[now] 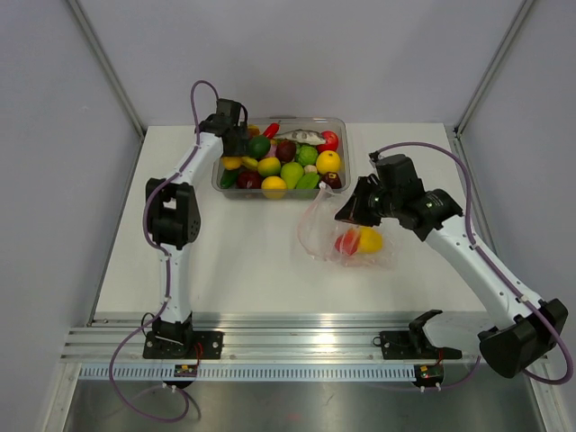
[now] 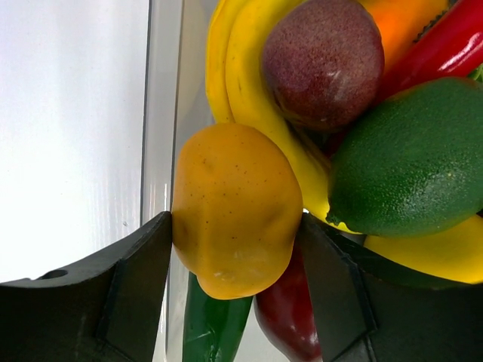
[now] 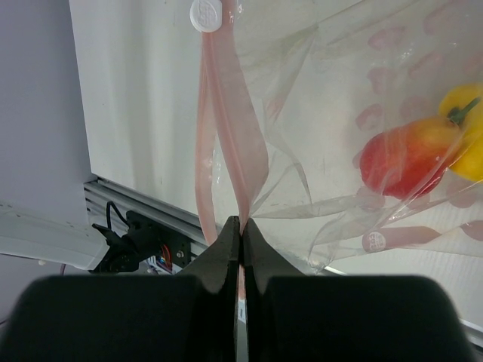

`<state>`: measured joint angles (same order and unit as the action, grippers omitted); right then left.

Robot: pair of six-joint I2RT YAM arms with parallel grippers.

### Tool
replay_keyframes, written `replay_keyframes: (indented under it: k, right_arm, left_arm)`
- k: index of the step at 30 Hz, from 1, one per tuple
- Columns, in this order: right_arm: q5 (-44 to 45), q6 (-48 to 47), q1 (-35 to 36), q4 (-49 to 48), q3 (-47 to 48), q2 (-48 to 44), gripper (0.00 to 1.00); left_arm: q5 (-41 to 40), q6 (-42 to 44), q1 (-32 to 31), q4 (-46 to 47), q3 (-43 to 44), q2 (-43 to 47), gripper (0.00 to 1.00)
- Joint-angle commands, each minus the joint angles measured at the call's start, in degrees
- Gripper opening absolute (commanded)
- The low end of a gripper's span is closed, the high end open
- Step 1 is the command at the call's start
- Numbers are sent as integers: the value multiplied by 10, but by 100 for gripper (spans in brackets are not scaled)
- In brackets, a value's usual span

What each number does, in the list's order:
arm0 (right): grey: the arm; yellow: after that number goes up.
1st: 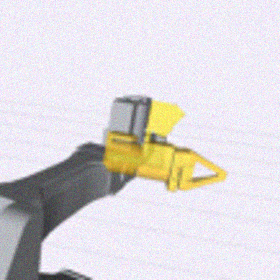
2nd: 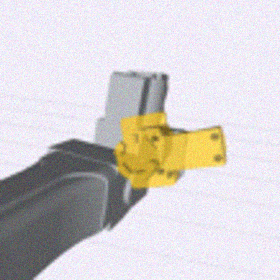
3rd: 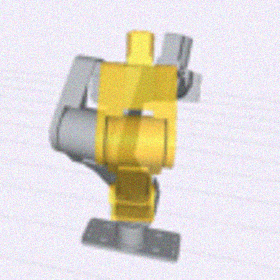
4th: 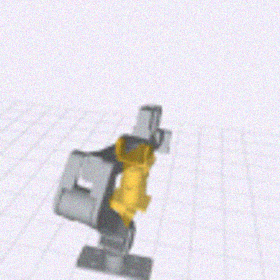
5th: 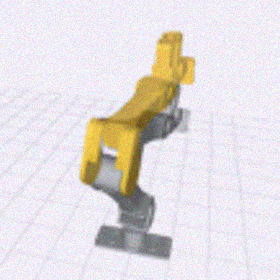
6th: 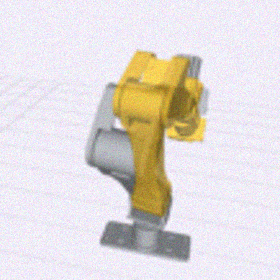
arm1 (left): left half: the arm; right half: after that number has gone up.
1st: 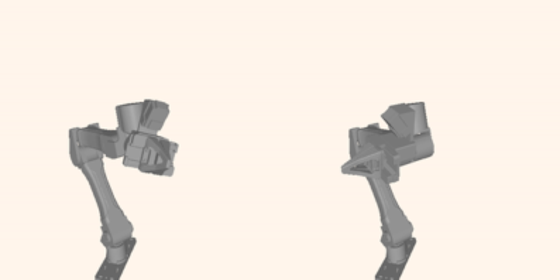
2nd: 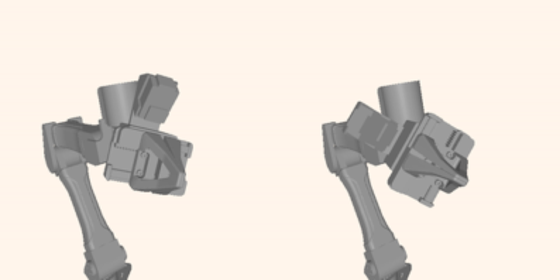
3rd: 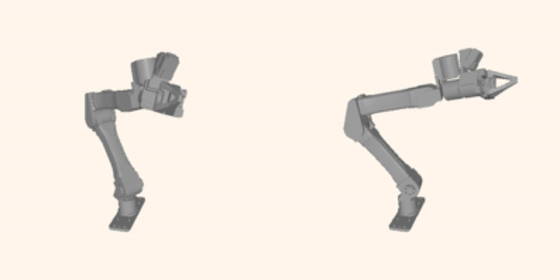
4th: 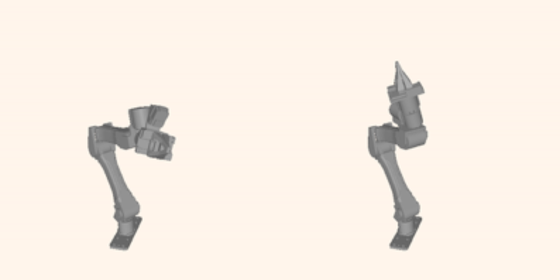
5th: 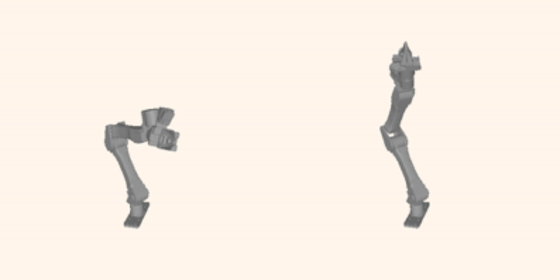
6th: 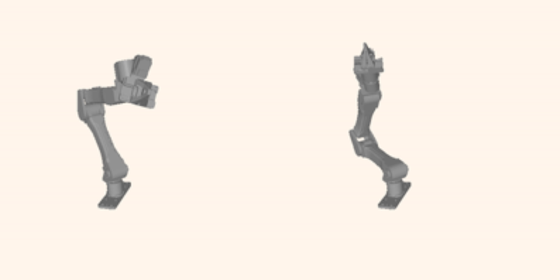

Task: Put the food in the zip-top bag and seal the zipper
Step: Pick up the fake fruit from the bin, then place the fake fruit in the zipper food storage bag.

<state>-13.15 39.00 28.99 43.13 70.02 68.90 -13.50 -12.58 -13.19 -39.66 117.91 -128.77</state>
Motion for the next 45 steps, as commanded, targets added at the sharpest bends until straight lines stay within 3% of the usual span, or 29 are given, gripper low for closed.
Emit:
replay_keyframes:
  k: [1,8,20,24,35,41,45]
  right_arm:
    - [8,-2,5,-7,-2,-19,6]
    - [8,0,5,-7,-5,-29,6]
    - [11,0,5,-46,6,3,7]
    - [-49,-2,5,-68,58,67,6]
    - [-89,9,5,-122,151,206,4]
    - [-96,20,6,-136,145,209,4]
    - [-100,24,6,-138,135,196,5]
  left_arm:
    - [12,-6,-7,11,-27,53,58]
    - [27,-2,-22,34,-112,149,45]
    - [123,-10,-54,46,-205,307,39]
    - [183,-19,-62,20,-210,343,38]
    - [313,-47,-103,44,-305,436,38]
    - [408,-85,-141,95,-361,456,38]
    - [408,-108,-165,130,-381,438,38]
